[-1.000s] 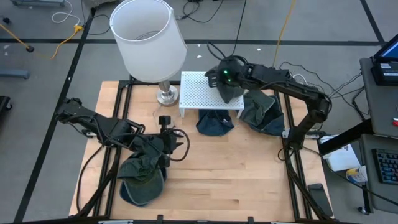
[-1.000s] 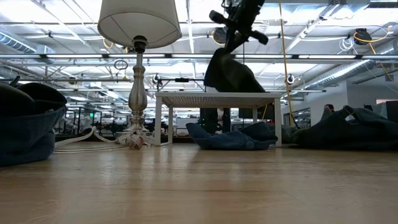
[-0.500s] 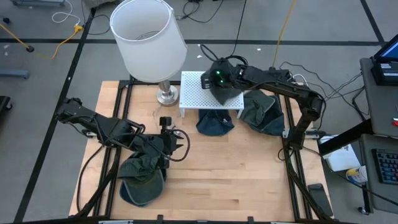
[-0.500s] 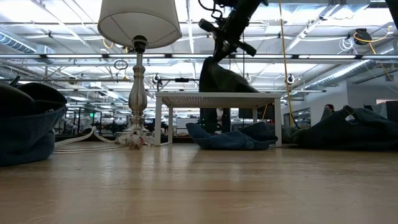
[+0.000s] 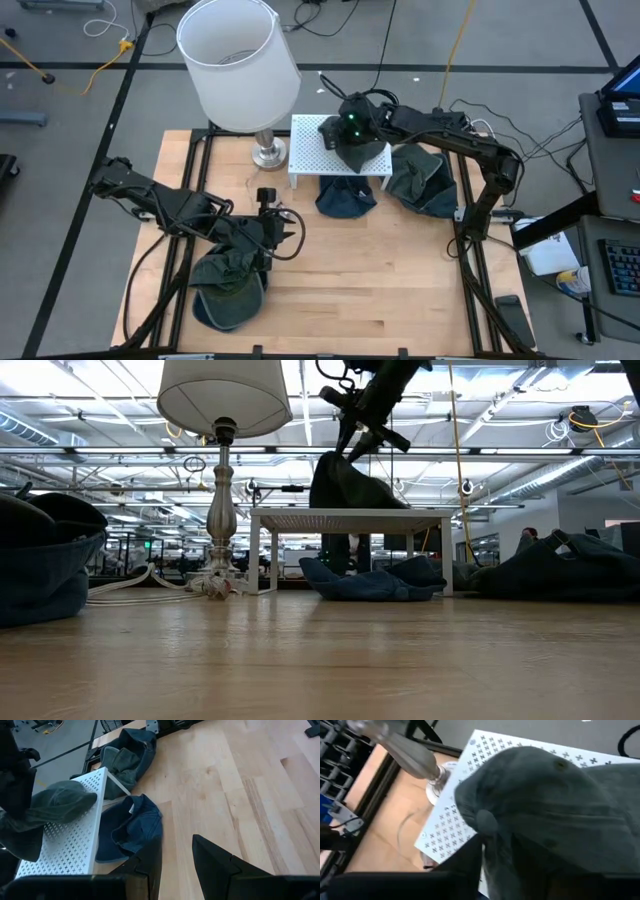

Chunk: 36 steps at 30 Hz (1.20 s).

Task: Pick & Place hat
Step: Put the bottom right gray cap on the shelf

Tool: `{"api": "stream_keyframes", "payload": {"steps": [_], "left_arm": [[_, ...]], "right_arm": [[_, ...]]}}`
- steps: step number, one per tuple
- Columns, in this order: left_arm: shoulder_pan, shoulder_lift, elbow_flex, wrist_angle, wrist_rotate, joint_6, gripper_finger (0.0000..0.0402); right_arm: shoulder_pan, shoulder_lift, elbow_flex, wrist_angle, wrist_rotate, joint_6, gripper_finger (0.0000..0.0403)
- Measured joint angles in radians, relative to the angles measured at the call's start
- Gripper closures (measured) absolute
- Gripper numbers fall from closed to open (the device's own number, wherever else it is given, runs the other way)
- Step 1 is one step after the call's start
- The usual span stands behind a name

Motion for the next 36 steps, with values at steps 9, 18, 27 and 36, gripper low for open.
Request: {"api": "stream_keyframes", "payload": {"steps": [9,18,27,36], "left_arm": [[0.000,0.000,0.000,-0.001,0.053,0.000,0.0289],[0.000,0.000,0.000,-0.001,0.071,0.005,0.0289],[0.000,0.000,0.000,0.000,0.071,-0.023,0.0289],[0.005,0.000,0.000,0.000,0.072,-0.075,0.0289]], "right_arm": [[-0.004,-0.053,0.002,-0.024,-0.029,-0.046,0.0198],[-0.112,-0.122,0.001,-0.188,-0.082,-0.107,0.0180],[-0.341,-0.124,-0.006,-0.218,-0.239,-0.329,0.0187],[-0.600,-0.124,-0.127,-0.143,-0.604,-0.489,0.0188]]}}
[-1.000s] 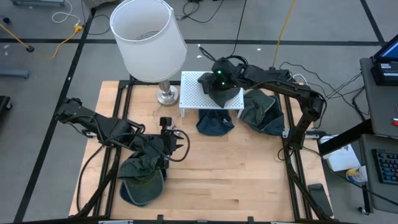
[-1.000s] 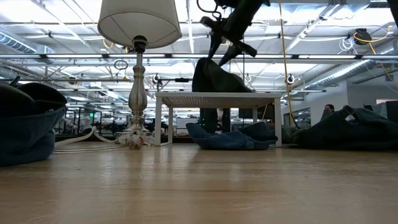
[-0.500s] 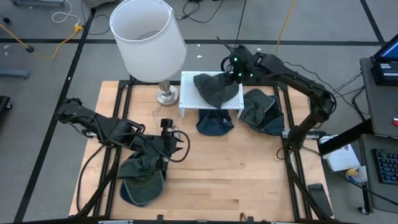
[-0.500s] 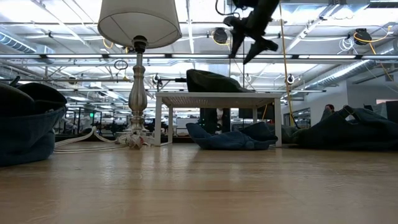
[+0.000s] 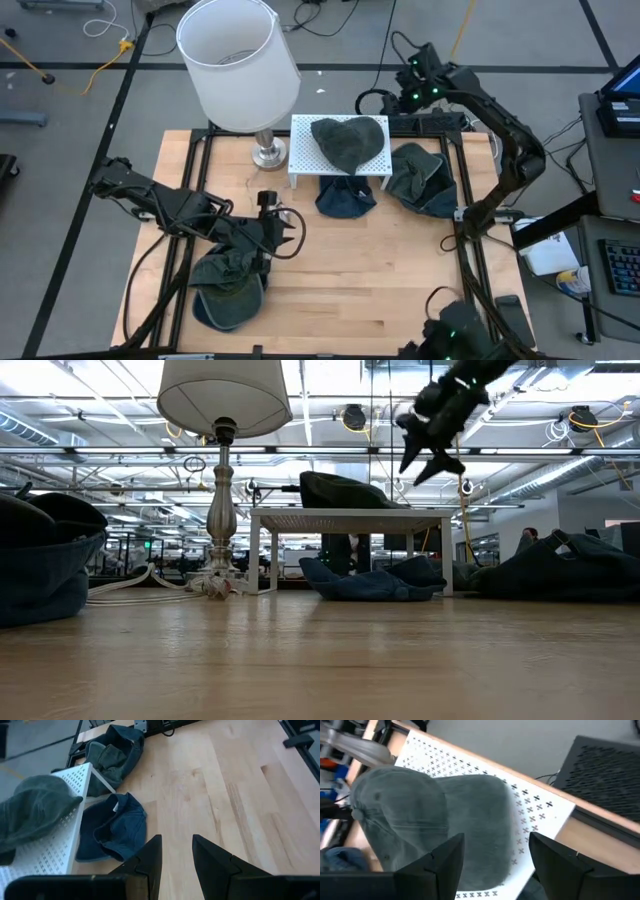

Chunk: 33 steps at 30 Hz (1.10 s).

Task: Pick & Place hat
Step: Put the bottom right gray cap on the shelf

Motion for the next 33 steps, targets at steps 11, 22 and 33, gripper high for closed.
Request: {"api": "stream_keyframes", "payload": {"steps": [11,22,33], "left_arm": [[0.009,0.000,0.000,0.001,0.000,-0.148,0.0289],[0.009,0.000,0.000,0.000,-0.001,-0.189,0.0289],[0.009,0.000,0.000,0.000,0.000,-0.186,0.0289]], "right_arm": [[-0.130,0.000,-0.217,0.192,-0.289,-0.026,0.0192],[-0.100,0.000,-0.346,0.329,-0.339,-0.014,0.0193],[-0.047,0.024,-0.350,0.413,-0.346,0.013,0.0193]]}}
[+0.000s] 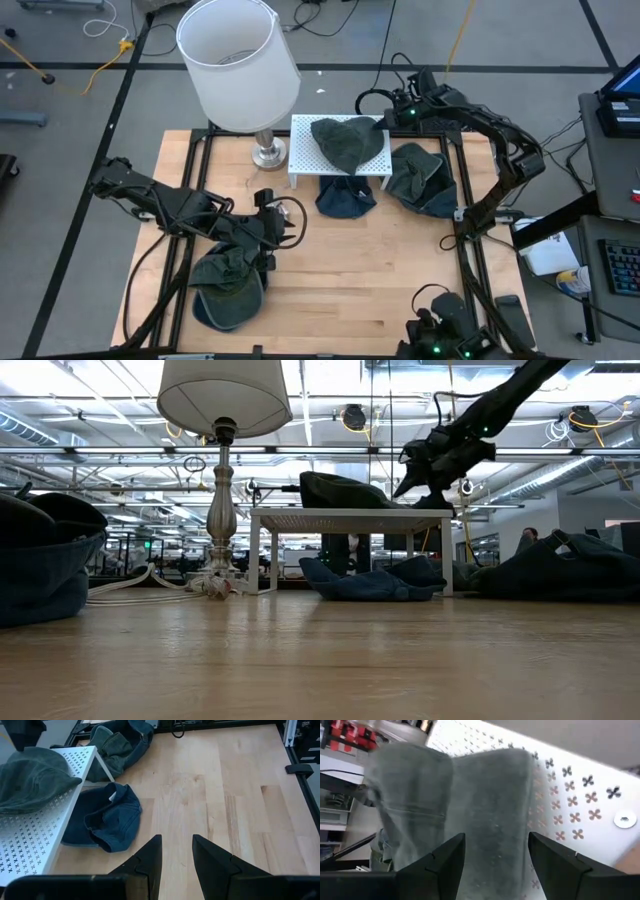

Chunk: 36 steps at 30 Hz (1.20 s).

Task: Pick & Place hat
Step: Put the bottom right gray cap on the shelf

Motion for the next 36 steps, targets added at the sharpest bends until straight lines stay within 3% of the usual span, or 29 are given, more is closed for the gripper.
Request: {"api": "stream_keyframes", "payload": {"steps": [6,15,17,23,36], "left_arm": [[0.000,0.000,0.000,-0.002,0.000,0.000,0.0289],[0.000,0.000,0.000,-0.032,0.001,0.036,0.0289],[0.000,0.000,0.000,-0.039,0.001,0.040,0.0289],[0.002,0.000,0.000,-0.054,0.001,0.040,0.0289],[0.020,0.000,0.000,-0.062,0.044,0.060,0.0289]], "right_arm": [[0.000,0.017,-0.001,0.005,-0.046,0.003,0.0216],[-0.004,-0.015,0.000,-0.011,-0.070,0.007,0.0371],[-0.004,-0.030,0.002,-0.032,-0.066,0.010,0.0390],[-0.004,-0.093,0.002,-0.112,0.052,0.057,0.0388],[-0.009,-0.155,0.002,-0.276,0.165,0.106,0.0391]]}}
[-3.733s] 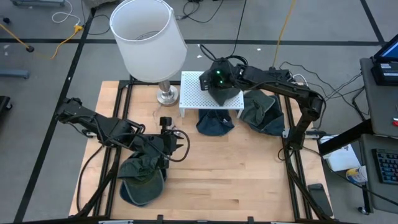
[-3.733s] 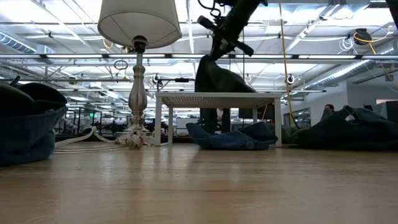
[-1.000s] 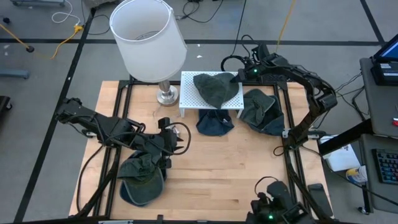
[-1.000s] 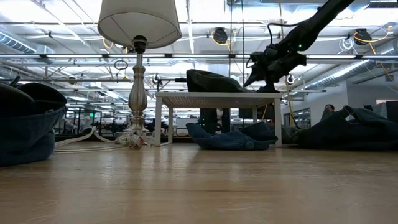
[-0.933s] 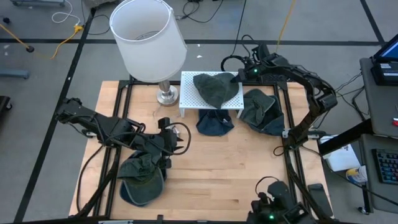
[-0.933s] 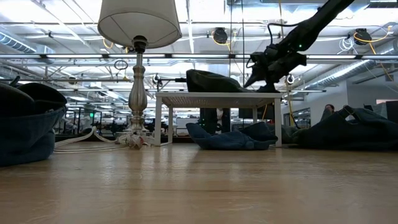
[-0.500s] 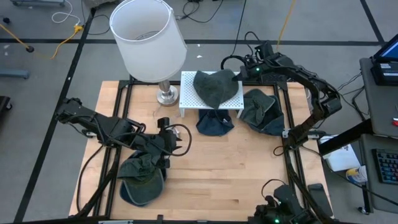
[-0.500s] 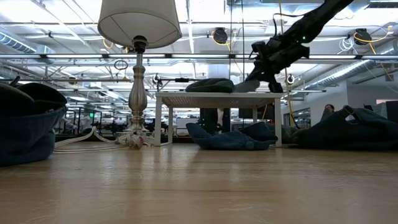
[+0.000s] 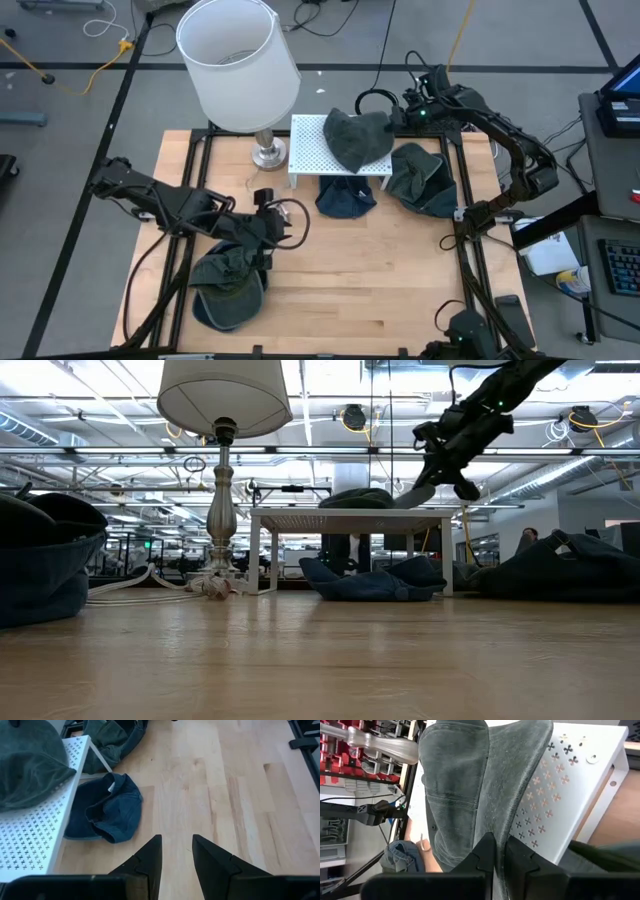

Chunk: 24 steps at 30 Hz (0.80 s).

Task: Pick & Place hat
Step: Put the bottom right gray cap on the shelf, then stack the top gray cap on the gray cap on the shelf

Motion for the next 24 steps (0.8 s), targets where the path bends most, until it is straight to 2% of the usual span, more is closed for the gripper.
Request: {"api": "stream_keyframes", "payload": {"steps": [8,18,24], "left_arm": [[0.020,0.000,0.000,0.000,0.042,-0.001,0.0289],[0.027,0.000,0.000,0.001,0.042,0.030,0.0289],[0.050,0.000,0.000,0.002,0.043,0.025,0.0289]], "right_arm": [[0.006,0.001,-0.002,-0.012,0.003,0.028,0.0379],[0.007,0.004,-0.005,-0.075,0.023,0.055,0.0268],[0.007,0.002,-0.005,-0.058,0.031,0.054,0.0233]]}}
